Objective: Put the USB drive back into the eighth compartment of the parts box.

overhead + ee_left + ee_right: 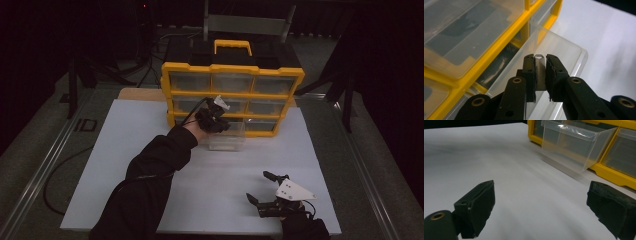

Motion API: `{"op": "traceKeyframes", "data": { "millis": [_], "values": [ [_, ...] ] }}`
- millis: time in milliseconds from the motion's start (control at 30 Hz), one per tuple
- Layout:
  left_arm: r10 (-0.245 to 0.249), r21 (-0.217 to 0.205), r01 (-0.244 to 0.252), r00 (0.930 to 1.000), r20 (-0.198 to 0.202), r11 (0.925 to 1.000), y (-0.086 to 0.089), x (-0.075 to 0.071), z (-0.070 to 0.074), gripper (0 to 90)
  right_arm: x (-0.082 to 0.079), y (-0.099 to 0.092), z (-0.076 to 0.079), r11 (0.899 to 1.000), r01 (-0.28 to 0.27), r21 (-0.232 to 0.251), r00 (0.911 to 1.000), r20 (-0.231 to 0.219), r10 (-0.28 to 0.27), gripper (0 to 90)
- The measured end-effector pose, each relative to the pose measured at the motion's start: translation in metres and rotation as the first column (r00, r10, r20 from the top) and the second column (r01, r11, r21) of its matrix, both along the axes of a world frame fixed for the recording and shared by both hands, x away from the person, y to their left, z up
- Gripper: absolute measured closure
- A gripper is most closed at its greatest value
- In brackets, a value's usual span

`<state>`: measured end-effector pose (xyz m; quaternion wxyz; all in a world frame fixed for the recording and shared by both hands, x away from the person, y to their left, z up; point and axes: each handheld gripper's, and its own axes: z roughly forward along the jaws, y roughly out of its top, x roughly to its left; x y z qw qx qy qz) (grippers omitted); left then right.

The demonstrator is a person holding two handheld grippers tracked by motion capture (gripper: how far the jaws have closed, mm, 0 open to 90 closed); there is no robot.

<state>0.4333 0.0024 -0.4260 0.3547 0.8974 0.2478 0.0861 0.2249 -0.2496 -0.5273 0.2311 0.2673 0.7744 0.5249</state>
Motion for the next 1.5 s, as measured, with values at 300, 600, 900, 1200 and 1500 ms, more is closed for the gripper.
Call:
{"op": "traceKeyframes", "data": {
  "millis": [300, 600, 900, 1200, 1500],
  "values": [
    [0.017, -0.026, -0.018, 0.9998, -0.003, 0.9995, 0.0, 0.004, -0.009, 72.6, 0.0, 0.0, 0.0, 1.0, -0.002, -0.001, 1.0, -0.002, 0.002, 8.2],
    [0.03, -0.046, -0.03, 0.9995, -0.003, 0.9985, 0.005, -0.001, -0.004, 48.7, 0.0, 0.0, 0.0, 1.0, -0.001, -0.006, 1.0, -0.005, 0.001, 8.2],
    [0.028, -0.025, -0.027, 0.9996, 0.009, 0.9993, 0.011, -0.01, -0.001, 27.1, 0.0, 0.0, 0.0, 1.0, 0.001, -0.008, 1.0, -0.001, -0.001, 8.2],
    [0.024, -0.05, -0.024, 0.9997, -0.002, 0.9985, 0.018, -0.015, 0.003, 10.7, 0.0, 0.0, 0.0, 1.0, 0.001, -0.007, 1.0, -0.004, -0.001, 8.2],
    [-0.018, -0.087, 0.015, 0.9994, -0.031, 0.9961, 0.034, -0.02, 0.005, 0.6, 0.0, 0.0, 0.0, 1.0, 0.005, -0.012, 1.0, -0.002, -0.005, 8.2]
  ]
}}
